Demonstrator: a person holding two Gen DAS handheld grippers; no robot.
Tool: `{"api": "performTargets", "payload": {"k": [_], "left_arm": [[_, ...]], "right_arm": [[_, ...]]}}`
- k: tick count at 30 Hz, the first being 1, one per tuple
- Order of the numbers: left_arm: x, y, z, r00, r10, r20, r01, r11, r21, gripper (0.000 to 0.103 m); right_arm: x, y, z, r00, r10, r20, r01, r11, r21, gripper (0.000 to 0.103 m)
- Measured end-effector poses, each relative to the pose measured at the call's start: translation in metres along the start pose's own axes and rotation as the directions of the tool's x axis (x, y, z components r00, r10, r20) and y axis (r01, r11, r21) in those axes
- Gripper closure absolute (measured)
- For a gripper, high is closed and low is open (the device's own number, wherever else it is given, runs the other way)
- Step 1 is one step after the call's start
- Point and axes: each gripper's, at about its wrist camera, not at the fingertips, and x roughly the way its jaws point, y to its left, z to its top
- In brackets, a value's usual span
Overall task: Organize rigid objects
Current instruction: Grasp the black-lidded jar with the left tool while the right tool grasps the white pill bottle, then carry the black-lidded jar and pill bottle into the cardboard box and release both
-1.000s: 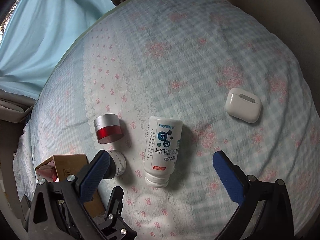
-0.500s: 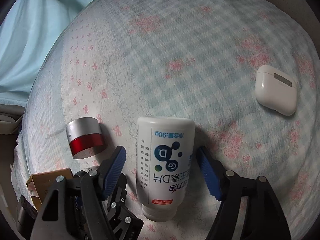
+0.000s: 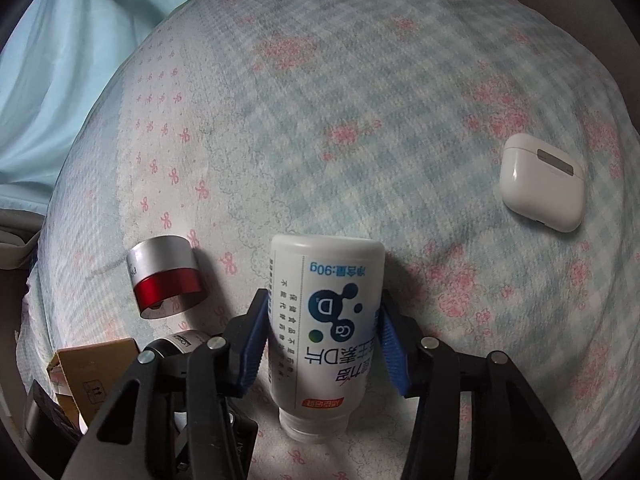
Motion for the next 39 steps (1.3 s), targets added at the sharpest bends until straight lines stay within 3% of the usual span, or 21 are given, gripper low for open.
{"api": "performTargets", "payload": {"k": [12,22,30,39], "left_arm": [[-0.056,-0.003,-0.001,0.998,-0.002,0.059,0.002,1.0,-0.012,0.05],[-0.16,0.016,0.004,0.993,0.014,0.114,-0.011,1.0,-0.025,0.05],[-0.269,0.069,0.016,0.987,0.067,0.145,-0.064,0.998,-0.03,0.05],[-0.35,0.145,0.021,0.976,0.118,0.181,-0.101,0.99,-0.102,0.05]], "right_arm": [[-0.047,-0.011,-0.019,0.998,0.038,0.054,-0.036,0.999,-0.036,0.057],[-0.139,-0.009,-0.042,0.992,0.053,0.112,-0.047,0.997,-0.059,0.057],[-0.228,0.019,-0.067,0.987,0.078,0.143,-0.055,0.986,-0.155,0.057],[-0.273,0.088,-0.1,0.98,0.161,0.117,-0.122,0.951,-0.285,0.057]]}}
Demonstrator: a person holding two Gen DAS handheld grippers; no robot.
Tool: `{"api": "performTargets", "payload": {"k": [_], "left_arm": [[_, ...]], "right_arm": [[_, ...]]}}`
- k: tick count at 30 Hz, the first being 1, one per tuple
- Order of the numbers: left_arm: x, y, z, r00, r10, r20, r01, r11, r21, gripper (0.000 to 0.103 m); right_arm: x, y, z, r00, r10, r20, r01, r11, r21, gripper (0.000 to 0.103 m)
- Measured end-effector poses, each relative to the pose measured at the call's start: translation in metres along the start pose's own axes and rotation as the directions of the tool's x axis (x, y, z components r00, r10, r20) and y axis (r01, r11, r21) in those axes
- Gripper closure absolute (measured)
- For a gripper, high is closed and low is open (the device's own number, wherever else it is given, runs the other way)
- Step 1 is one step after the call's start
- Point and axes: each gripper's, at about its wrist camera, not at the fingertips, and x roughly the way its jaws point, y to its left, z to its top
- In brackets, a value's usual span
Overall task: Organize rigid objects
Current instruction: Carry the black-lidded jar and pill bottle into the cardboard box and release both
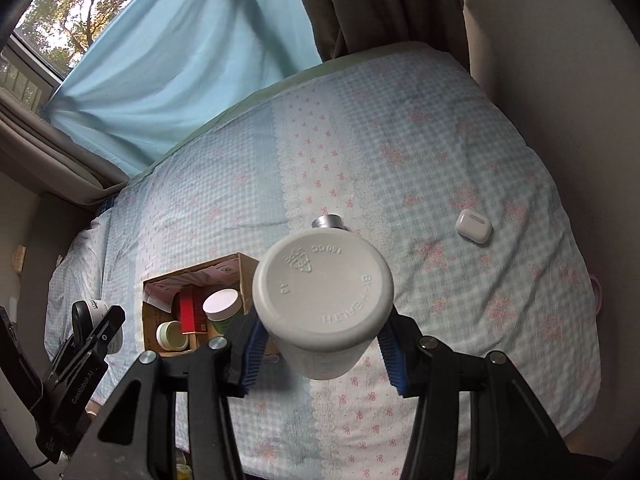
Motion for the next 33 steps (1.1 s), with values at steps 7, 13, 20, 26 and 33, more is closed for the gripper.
{"api": "performTargets", "payload": {"k": [7,13,20,26,33], "left_arm": [[-0.018,0.071,0.01,0.999,-0.038,-0.001,0.038,0.999,-0.037,0.05],[-0.013,0.133,0.013,0.996,-0.09,-0.02,0.09,0.996,-0.018,0.05],[0.025,0.191,0.021,0.987,-0.129,-0.098,0.131,0.991,0.014,0.05],[0.083,0.218,0.016,0.973,-0.137,-0.184,0.143,0.989,0.023,0.05],[0.165,0.22,0.007,0.938,-0.136,-0.319,0.151,0.988,0.024,0.05]], "right_arm": [[-0.002,0.097,-0.013,0.998,0.069,-0.005,-0.069,0.993,-0.091,0.057],[0.019,0.174,-0.028,0.997,0.08,-0.014,-0.081,0.992,-0.096,0.057],[0.07,0.23,-0.038,0.996,0.054,-0.071,-0.06,0.994,-0.088,0.057],[0.13,0.245,-0.043,0.983,0.002,-0.184,-0.021,0.994,-0.104,0.057],[0.212,0.241,-0.047,0.944,-0.037,-0.329,0.004,0.995,-0.098,0.057]]}}
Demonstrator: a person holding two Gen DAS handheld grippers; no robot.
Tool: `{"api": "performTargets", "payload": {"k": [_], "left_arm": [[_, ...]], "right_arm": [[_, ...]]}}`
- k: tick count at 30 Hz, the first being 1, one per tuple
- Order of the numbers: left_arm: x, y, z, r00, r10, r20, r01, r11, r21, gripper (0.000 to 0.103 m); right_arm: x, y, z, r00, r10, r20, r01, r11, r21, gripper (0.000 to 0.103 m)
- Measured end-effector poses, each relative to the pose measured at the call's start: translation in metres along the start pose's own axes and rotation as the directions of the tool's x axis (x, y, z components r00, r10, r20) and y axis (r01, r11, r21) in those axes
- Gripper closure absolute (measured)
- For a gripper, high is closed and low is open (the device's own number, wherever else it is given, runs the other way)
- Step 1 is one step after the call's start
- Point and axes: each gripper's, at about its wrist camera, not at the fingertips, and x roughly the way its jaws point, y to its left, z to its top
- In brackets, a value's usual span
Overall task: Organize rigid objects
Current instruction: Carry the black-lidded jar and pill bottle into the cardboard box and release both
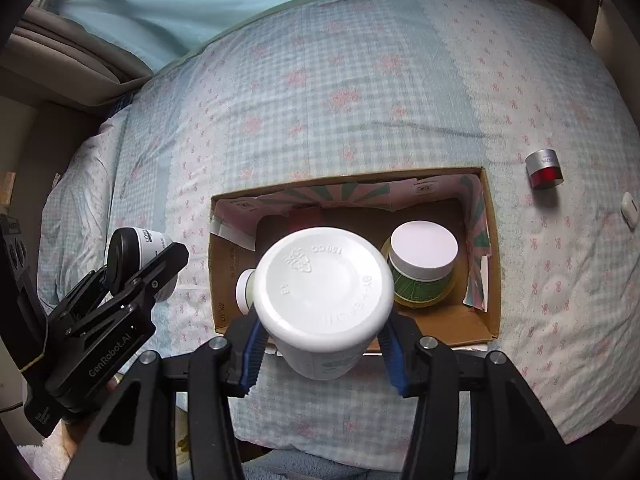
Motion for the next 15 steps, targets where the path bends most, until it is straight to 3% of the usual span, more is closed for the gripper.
{"api": "performTargets", "payload": {"k": [8,15], "left_arm": [[0.084,0.001,0.02,0.994,0.013,-0.112,-0.005,0.997,0.08,0.05],[0.123,-0.009,0.014,0.975,0.014,-0.221,0.015,0.992,0.129,0.05]], "right_arm": [[0.077,-0.01,0.014,0.996,0.009,-0.093,-0.005,0.999,0.042,0.057],[0.108,-0.019,0.02,0.988,0.013,-0.152,-0.004,0.998,0.058,0.057]]}}
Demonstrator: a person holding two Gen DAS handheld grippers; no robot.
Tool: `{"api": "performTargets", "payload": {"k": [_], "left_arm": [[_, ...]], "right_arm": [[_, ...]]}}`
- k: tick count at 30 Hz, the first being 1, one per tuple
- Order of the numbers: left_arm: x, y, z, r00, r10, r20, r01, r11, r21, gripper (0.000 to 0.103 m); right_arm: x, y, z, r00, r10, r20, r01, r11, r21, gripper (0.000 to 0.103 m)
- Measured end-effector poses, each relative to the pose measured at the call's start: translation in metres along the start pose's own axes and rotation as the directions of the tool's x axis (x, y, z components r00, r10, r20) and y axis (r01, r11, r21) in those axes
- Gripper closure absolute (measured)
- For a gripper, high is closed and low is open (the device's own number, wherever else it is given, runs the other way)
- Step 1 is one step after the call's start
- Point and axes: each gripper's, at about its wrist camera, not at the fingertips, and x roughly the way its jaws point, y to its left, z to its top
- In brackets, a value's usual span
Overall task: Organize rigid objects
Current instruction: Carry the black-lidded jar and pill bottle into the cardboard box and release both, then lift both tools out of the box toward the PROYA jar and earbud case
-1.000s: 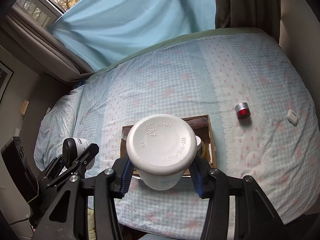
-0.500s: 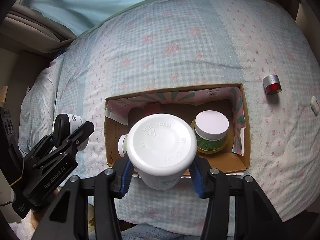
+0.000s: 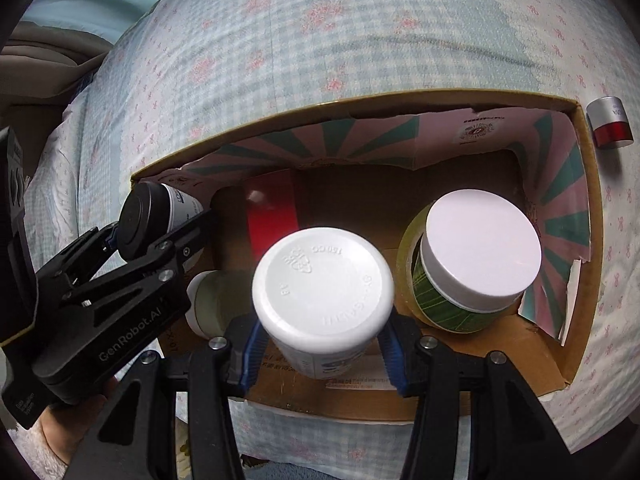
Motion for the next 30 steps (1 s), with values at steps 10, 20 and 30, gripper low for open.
{"api": "performTargets", "payload": {"k": [10,20,30], "left_arm": [[-0.02,0.016,0.008,0.997,-0.043,0.07,0.05,0.994,-0.097,0.007],[-0.047,0.011,0.0,0.994,-0.02,0.111,0.031,0.995,-0.098,0.006],[-0.111,0.002,-0.015,0.979,0.003,0.202,0.018,0.995,-0.101,0.006]], "right_arm": [[-0.016,-0.022,0.0,0.996,0.061,0.07,-0.068,0.993,0.097,0.0],[-0.041,-0.015,-0.012,0.991,0.029,0.129,-0.038,0.997,0.07,0.0],[-0.089,0.007,-0.037,0.976,0.025,0.216,-0.032,0.999,0.027,0.0]]}}
